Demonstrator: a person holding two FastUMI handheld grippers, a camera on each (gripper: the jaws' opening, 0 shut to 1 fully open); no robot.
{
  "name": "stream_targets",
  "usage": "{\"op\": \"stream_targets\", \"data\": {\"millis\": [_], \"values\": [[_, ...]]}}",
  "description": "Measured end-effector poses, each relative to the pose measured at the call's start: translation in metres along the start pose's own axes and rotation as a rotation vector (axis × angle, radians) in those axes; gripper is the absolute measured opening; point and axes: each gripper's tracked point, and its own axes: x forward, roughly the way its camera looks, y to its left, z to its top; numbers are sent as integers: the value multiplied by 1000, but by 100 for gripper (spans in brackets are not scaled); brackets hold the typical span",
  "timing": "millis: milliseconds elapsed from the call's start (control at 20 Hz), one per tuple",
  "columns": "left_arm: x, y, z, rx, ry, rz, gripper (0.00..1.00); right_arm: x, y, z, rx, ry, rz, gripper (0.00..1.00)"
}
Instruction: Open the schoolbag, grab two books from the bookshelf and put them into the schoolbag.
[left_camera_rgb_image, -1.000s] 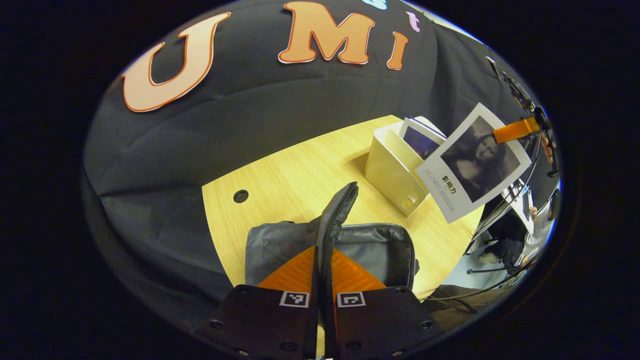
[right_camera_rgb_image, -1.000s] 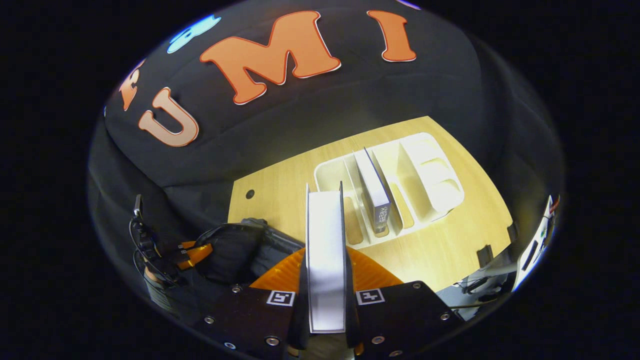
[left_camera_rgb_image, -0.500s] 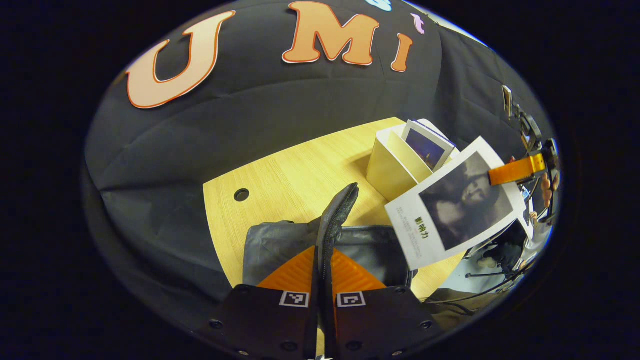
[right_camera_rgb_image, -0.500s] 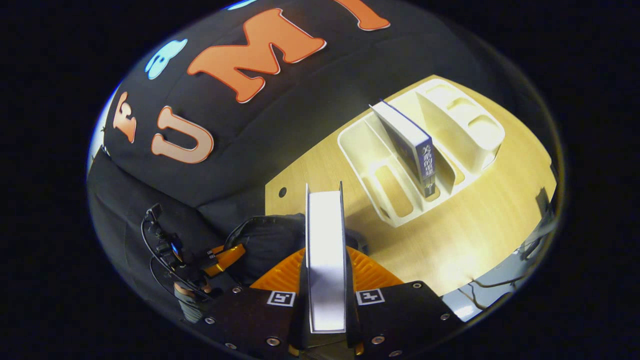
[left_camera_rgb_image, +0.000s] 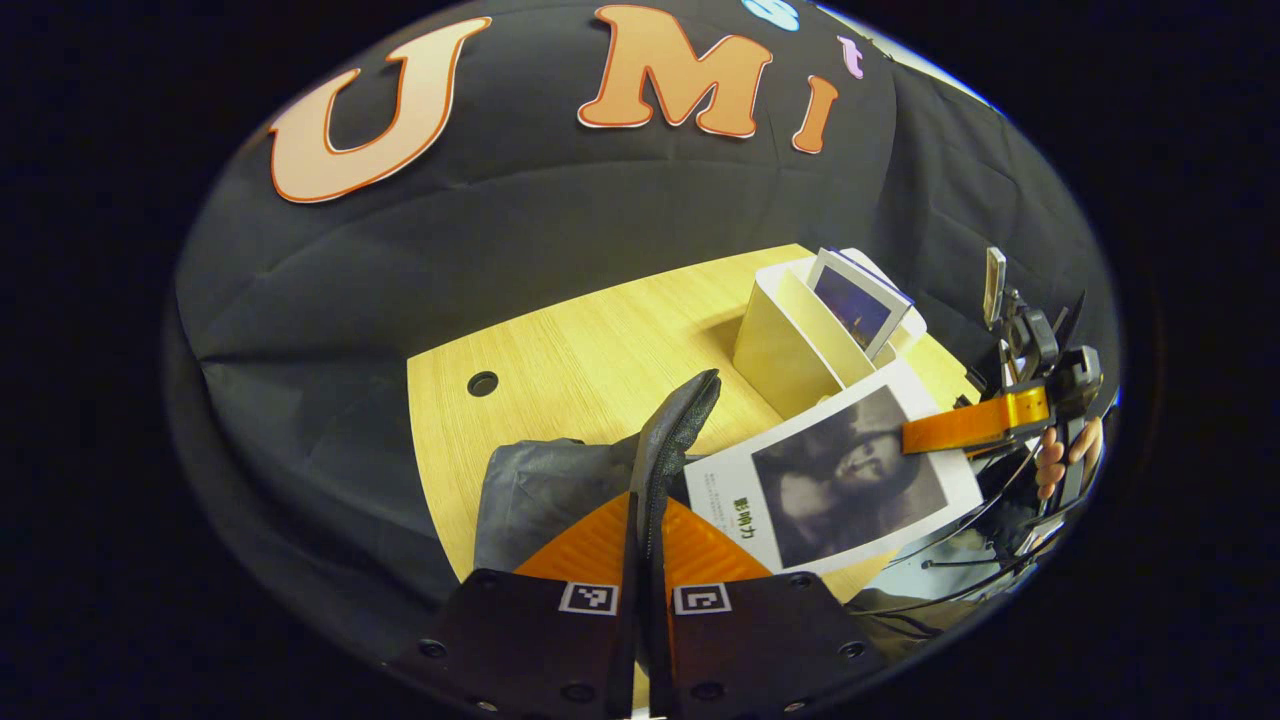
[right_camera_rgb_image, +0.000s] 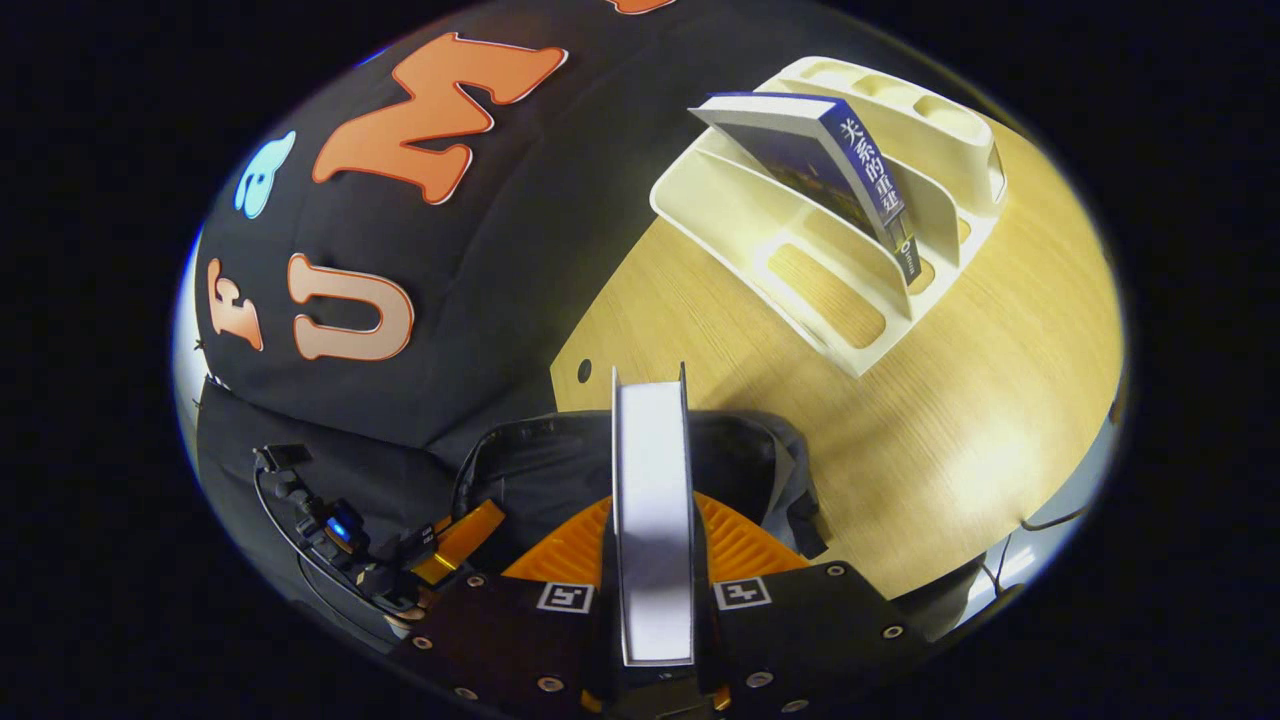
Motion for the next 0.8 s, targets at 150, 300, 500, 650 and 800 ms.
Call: {"op": "stream_targets", "data": {"millis": [150, 300, 500, 650, 800], "values": [[-2, -3, -1, -9, -7, 1, 6, 17, 9, -9, 34, 6, 54, 29], [-4, -9, 1, -2, -15, -2, 6, 32, 8, -16, 45, 0, 69, 29], [-4, -13, 1, -17, -22, -6, 6, 54, 4, -24, 64, -33, 87, 29], [-4, -19, -1, -32, -22, -17, 6, 72, 2, -34, 65, -39, 101, 29], [-1, -22, -2, -41, -24, -16, 6, 89, 3, -39, 71, -46, 135, 29]]}}
